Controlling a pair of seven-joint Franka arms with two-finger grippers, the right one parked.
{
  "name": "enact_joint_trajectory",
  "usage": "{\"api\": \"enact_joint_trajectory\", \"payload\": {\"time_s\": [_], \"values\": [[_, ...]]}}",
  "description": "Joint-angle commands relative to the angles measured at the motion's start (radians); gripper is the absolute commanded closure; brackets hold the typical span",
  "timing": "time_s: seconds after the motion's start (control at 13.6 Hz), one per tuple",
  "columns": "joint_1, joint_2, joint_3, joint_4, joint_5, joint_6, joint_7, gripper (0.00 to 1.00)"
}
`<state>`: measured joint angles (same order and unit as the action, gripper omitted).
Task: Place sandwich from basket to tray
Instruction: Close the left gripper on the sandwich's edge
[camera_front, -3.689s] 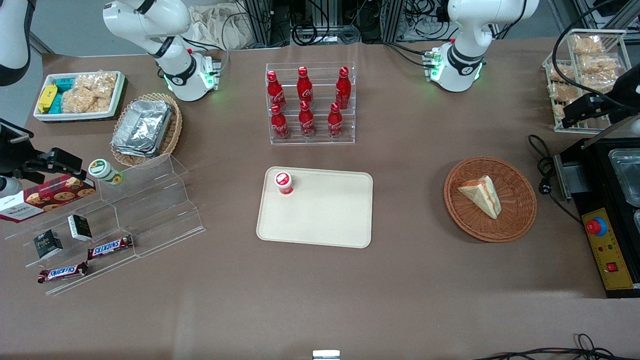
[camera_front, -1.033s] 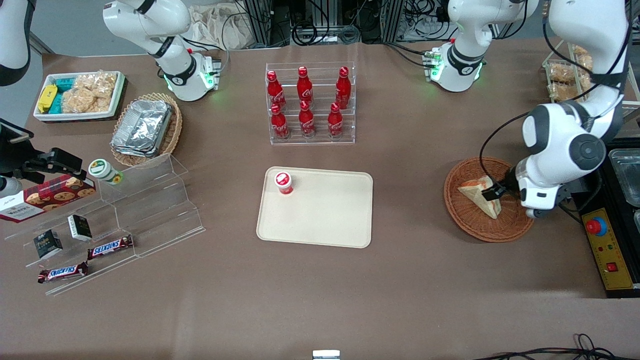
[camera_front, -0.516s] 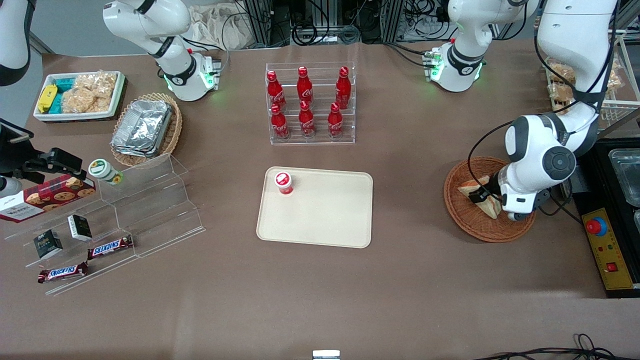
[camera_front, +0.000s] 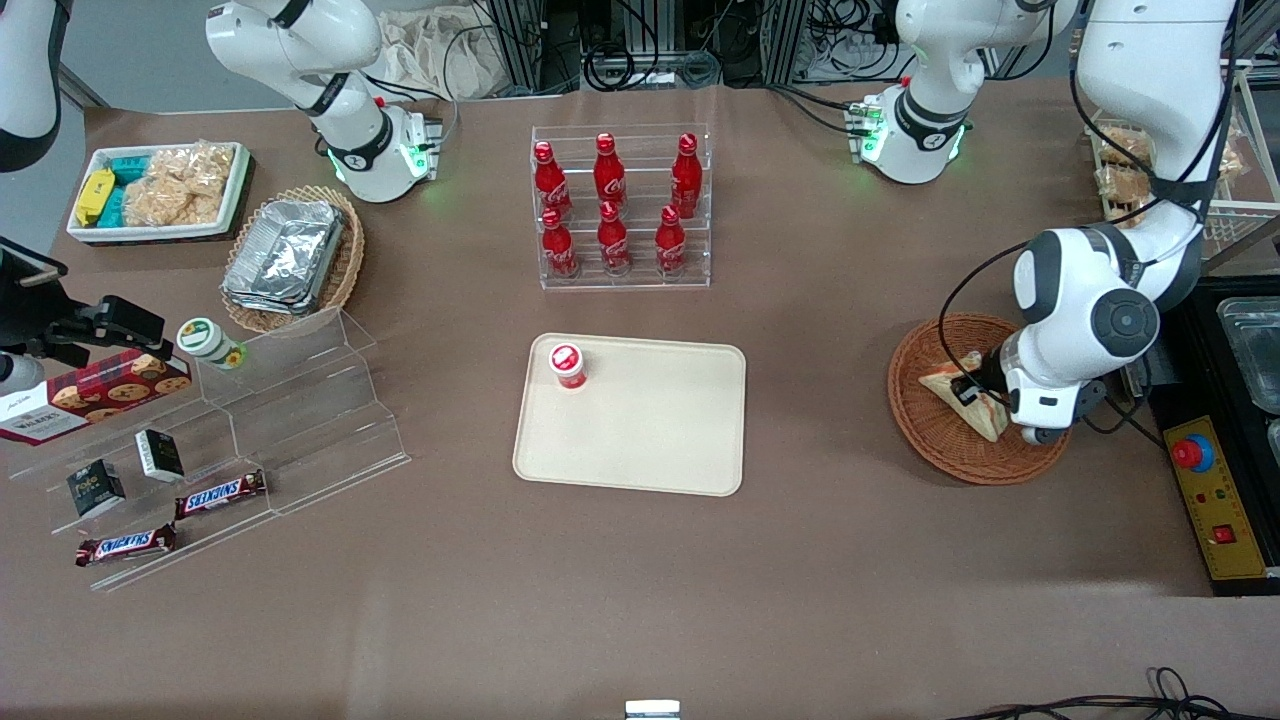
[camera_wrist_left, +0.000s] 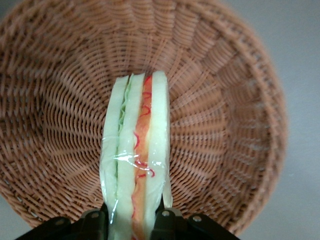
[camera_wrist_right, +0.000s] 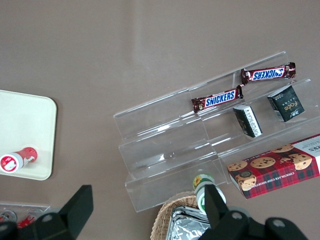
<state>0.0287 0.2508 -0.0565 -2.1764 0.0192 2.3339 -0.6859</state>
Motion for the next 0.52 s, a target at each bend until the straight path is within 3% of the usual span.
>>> {"api": "enact_joint_trajectory", "payload": {"time_s": [0.0,0.22,0.44], "values": [[-0.001,-0.114,-0.008,-0.007,0.027,-0.017,-0.024,0.68],[-0.001,-0.201,-0.069,0.070,0.071,-0.147,-0.030,0.68],[-0.001,-0.241,-0.140,0.260,0.077,-0.412,-0.031,0.70]]}}
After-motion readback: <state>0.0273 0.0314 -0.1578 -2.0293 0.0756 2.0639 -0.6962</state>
